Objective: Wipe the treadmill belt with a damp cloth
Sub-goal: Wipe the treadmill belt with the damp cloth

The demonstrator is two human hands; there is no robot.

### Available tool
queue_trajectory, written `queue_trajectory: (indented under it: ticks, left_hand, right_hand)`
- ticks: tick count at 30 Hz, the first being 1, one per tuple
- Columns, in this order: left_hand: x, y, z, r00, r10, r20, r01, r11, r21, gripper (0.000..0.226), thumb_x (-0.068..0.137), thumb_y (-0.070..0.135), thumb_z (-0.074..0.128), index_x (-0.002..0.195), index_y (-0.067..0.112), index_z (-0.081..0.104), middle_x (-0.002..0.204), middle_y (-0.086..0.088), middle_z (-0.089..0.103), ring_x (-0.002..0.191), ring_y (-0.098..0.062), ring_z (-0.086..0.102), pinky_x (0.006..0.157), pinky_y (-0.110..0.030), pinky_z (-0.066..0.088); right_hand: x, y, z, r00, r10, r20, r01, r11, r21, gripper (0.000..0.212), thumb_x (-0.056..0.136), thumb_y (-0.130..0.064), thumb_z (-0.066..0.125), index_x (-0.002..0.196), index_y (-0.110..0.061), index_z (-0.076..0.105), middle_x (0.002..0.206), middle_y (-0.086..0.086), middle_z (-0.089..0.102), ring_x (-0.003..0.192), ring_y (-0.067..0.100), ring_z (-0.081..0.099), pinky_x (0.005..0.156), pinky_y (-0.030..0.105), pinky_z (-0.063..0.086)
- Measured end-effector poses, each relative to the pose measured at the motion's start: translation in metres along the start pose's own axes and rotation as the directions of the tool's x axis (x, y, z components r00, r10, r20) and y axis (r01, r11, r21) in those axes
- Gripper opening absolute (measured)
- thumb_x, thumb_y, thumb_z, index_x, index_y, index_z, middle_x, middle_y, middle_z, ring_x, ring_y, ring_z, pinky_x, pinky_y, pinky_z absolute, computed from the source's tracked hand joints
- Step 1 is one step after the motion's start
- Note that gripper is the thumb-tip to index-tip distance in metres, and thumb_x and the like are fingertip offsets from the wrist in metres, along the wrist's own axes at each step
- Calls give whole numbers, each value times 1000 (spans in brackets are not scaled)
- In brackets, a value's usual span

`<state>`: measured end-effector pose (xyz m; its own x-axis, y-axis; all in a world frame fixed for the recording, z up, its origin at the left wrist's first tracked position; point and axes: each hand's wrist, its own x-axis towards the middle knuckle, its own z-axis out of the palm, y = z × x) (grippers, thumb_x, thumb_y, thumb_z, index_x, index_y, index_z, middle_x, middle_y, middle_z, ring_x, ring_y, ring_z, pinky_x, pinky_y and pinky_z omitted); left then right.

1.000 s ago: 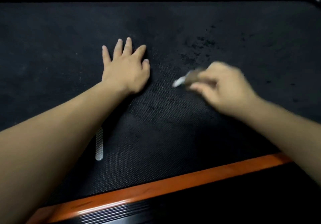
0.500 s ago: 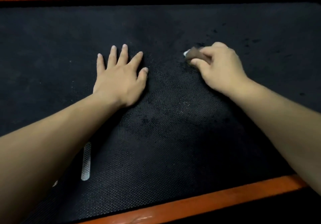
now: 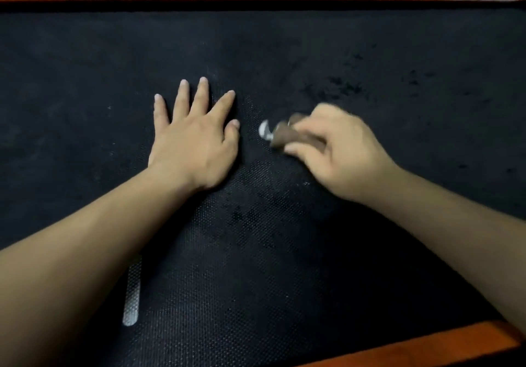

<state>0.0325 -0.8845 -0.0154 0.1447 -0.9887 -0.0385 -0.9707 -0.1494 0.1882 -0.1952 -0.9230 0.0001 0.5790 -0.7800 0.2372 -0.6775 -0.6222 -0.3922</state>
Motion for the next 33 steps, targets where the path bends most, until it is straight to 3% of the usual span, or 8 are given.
queue_trajectory:
  ticks: [3, 8, 11, 14, 19, 25, 30, 33]
  left_hand:
    - [4, 1, -4, 997, -66, 36, 67, 997, -38, 60, 105, 51, 22, 162, 41, 4, 171, -8, -10, 156, -30, -19, 120, -60, -17]
    - [20, 12, -8, 981, -175, 79, 184, 975, -126, 49, 105, 48, 26, 153, 40, 29, 169, -9, 8, 156, -32, -8, 117, -69, -15]
    - [23, 21, -4, 979, -204, -3, 202, 971, -125, 42, 103, 46, 29, 142, 32, 37, 160, -11, 22, 154, -36, 2, 114, -75, -10]
    - [21, 20, 0, 985, -172, -12, 170, 982, -86, 53, 103, 50, 24, 154, 37, 25, 169, -10, 9, 156, -34, -9, 114, -74, -14]
    - [23, 21, 1, 988, -153, 26, 154, 988, -6, 62, 102, 58, 13, 161, 40, 9, 172, -4, -6, 156, -35, -17, 114, -73, -16]
    - [24, 21, 4, 993, -116, 12, 115, 993, 34, 64, 101, 62, 11, 161, 42, 5, 172, -8, -7, 156, -35, -16, 119, -66, -13]
    - [23, 23, 2, 994, -107, 17, 107, 994, 22, 65, 100, 65, 10, 161, 43, 5, 172, -7, -5, 157, -32, -15, 122, -62, -11]
    - [24, 23, 3, 994, -111, 16, 110, 993, 29, 67, 99, 67, 8, 161, 44, 3, 172, -6, -6, 156, -31, -15, 122, -62, -11]
  right_hand:
    - [20, 15, -10, 995, -92, 30, 93, 994, -50, 23, 92, -47, 60, 105, -34, 72, 82, -6, 48, 77, 15, 53, 67, 34, 43]
    - [72, 48, -1, 961, 199, -193, -228, 963, -142, 26, 91, -48, 60, 96, -23, 69, 87, -1, 49, 86, 26, 55, 70, 32, 38]
    - [34, 20, 6, 997, 17, -69, -22, 997, -72, 23, 89, -46, 63, 96, -25, 70, 85, -2, 51, 81, 20, 54, 71, 33, 39]
    - [53, 32, -3, 994, -101, -34, 96, 987, -130, 36, 88, -54, 54, 103, -27, 72, 85, -3, 52, 84, 23, 57, 74, 37, 46]
    - [123, 79, -12, 949, 250, -191, -277, 952, -131, 27, 90, -46, 63, 102, -23, 72, 89, -3, 53, 97, 31, 60, 73, 33, 42]
    - [85, 49, 2, 988, -152, 16, 153, 981, -117, 37, 88, -54, 52, 103, -27, 72, 83, -2, 53, 82, 25, 57, 70, 37, 46]
    - [165, 105, -8, 942, 237, -237, -274, 952, -136, 27, 90, -46, 61, 98, -22, 71, 91, 1, 62, 96, 32, 62, 72, 30, 40]
    - [134, 71, 8, 993, 41, -113, -55, 991, -125, 25, 90, -45, 61, 100, -25, 71, 91, 1, 57, 90, 29, 59, 74, 35, 44]
